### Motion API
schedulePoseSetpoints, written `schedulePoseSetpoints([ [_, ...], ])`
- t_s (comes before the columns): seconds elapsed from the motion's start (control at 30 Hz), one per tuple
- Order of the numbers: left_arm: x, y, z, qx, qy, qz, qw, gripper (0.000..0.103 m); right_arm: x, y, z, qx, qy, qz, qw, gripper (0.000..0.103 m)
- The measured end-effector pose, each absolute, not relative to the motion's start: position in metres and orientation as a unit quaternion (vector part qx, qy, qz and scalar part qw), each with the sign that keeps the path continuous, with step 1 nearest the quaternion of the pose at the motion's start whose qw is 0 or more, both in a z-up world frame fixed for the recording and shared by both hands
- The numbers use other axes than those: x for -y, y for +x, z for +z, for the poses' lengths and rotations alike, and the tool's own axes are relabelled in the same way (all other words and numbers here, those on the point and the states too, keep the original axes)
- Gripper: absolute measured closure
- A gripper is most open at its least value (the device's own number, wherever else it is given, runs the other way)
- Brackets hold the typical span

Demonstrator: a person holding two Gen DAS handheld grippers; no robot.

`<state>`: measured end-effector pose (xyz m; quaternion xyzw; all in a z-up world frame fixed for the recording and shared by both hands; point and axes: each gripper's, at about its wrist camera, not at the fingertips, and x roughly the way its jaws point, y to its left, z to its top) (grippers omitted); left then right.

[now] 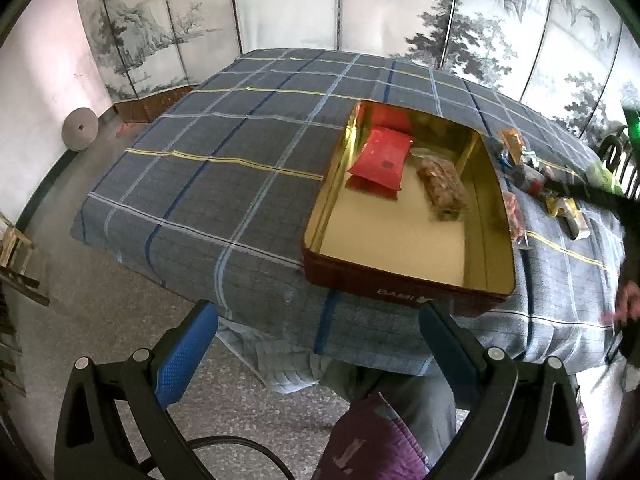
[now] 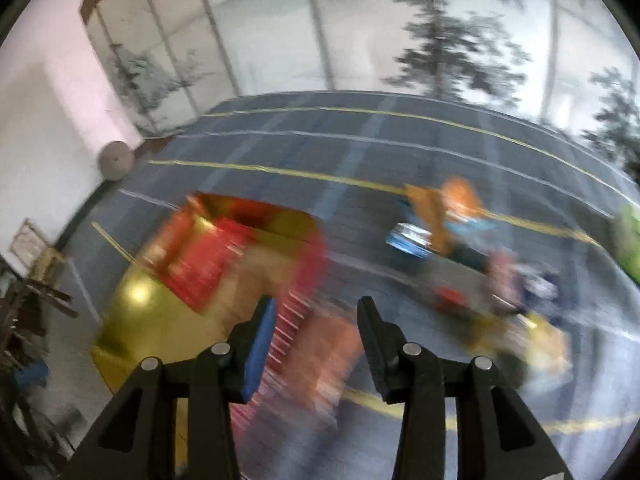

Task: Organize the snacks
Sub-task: 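Grasp the bag of twisted dough snacks with the right gripper and lift it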

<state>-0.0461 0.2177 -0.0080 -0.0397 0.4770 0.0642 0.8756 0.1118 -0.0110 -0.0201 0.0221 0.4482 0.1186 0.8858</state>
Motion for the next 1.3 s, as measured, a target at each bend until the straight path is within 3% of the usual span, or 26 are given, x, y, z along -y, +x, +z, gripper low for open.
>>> schedulePoseSetpoints([
  [0.17, -0.203, -0.044, -0.013, -0.493, -0.037, 0.045, 0.868, 0.004, 0.043, 0.088, -0.048, -0.495, 0.051, 0.116, 0.859, 0.06],
  [0.6, -0.194, -0.046, -0.01, -0.493, -0.021, 0.047, 0.869, 0.004, 0.004, 0.125, -0.07, -0.506, 0.086, 0.162, 0.843, 0.06],
  [0.67, -0.194, -0.046, -0.011, -0.495, -0.019, 0.046, 0.867, 0.004, 0.003, 0.129, -0.073, -0.506, 0.091, 0.162, 0.842, 0.058],
  [0.73, -0.193, -0.044, -0.013, -0.499, -0.019, 0.046, 0.865, 0.004, 0.001, 0.134, -0.075, -0.506, 0.087, 0.156, 0.844, 0.048],
  [0.97, -0.196, -0.041, -0.017, -0.504, -0.024, 0.047, 0.862, 0.004, -0.012, 0.141, -0.086, -0.505, 0.046, 0.145, 0.849, 0.048],
  [1.1, -0.195, -0.04, -0.017, -0.507, -0.023, 0.045, 0.861, 0.004, -0.017, 0.141, -0.087, -0.504, 0.017, 0.136, 0.853, 0.05],
  [1.2, -0.194, -0.043, -0.013, -0.499, -0.016, 0.047, 0.865, 0.004, -0.016, 0.132, -0.088, -0.505, -0.008, 0.133, 0.853, 0.06],
  [1.3, -0.193, -0.042, -0.012, -0.498, -0.018, 0.046, 0.866, 0.004, -0.001, 0.121, -0.087, -0.516, -0.004, 0.123, 0.848, 0.063],
])
